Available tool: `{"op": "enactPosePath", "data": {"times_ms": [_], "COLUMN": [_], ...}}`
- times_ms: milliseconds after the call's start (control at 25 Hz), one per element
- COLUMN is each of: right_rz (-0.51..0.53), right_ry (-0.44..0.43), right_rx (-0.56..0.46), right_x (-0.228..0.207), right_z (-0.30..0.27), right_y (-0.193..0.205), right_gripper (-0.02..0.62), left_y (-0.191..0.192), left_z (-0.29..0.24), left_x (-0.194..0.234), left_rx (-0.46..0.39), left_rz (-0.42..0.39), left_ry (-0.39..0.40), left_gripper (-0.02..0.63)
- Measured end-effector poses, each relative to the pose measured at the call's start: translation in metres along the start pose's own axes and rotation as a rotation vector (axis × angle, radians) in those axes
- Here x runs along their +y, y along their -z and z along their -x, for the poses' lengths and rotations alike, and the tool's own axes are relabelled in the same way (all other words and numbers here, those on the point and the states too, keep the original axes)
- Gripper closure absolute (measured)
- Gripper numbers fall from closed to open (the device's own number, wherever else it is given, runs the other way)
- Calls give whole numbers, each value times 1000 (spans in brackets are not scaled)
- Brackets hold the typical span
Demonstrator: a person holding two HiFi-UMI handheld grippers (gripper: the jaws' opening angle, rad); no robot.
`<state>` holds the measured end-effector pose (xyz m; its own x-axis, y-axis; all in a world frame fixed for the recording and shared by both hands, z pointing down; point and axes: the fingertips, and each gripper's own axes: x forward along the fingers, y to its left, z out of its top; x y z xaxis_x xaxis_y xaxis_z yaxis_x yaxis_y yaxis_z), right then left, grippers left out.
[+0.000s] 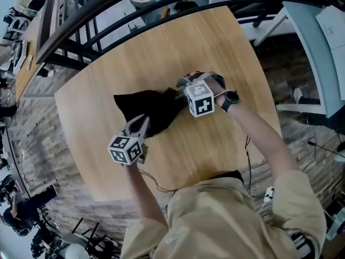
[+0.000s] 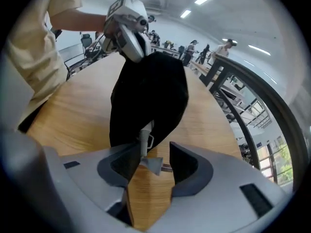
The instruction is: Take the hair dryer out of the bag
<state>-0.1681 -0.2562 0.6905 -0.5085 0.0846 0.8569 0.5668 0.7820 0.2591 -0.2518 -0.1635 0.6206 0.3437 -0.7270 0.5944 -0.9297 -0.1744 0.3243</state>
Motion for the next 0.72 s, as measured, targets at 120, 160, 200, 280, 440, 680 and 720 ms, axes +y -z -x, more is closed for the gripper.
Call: {"op": "enactPosePath", "data": {"times_ms": [120,160,200,280,440,680,720], "right_rz": [70,85,100,132,146,93,83], "right_ry": [-49,-69,-90,-128,-203,-262,-243], "right_rx": [18,17,18,32,59,31,19], "right_x": [7,11,14,20,21,27,27], "right_z": [-11,-15,-19,-28,-40,-42,-40], "right_y": [-3,-4,-6,-10,-14,-22,-22], "right_gripper": [430,430,430,430,437,474,480], "left_y": [-1,-2,-3,-4,-3,1,0], "left_z": [-3,-3,-3,-3,-3,-4,-5], "left_x": [1,1,2,4,12,24,24], "left_rx": [-17,-24,-31,-42,-60,-86,-94], "left_rz": [18,28,37,51,64,112,121], "left_ry": [-4,-7,-9,-13,-28,-62,-61], "left_gripper": [577,577,577,577,577,576,551]}}
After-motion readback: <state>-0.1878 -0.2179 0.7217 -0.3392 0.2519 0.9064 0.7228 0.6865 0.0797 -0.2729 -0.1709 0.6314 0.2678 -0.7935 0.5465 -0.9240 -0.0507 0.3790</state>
